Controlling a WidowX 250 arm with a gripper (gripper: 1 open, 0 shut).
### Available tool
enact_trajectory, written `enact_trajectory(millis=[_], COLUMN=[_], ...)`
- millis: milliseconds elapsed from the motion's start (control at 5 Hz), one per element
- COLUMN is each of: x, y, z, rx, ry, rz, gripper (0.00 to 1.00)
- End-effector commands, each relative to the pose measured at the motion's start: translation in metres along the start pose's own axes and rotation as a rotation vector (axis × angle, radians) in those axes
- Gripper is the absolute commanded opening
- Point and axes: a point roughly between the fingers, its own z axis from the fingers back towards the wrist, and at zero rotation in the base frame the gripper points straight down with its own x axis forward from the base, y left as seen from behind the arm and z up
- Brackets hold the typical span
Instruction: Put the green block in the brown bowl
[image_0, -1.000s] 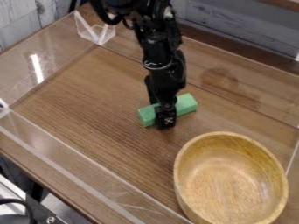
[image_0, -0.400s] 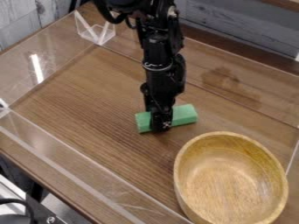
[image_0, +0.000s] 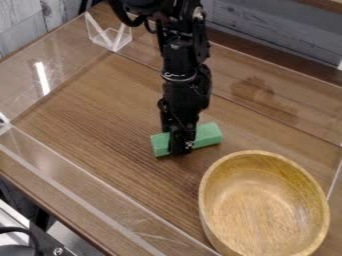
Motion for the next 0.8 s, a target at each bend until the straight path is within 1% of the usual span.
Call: enact_trajectory(millis=[0, 600], x=[0.006, 0.005], y=[0.001, -0.003], z=[0.014, 0.030], rx=[0.015, -0.023], ry=[-0.017, 0.002], rz=[0.016, 0.123], gripper=[0.00, 0.00])
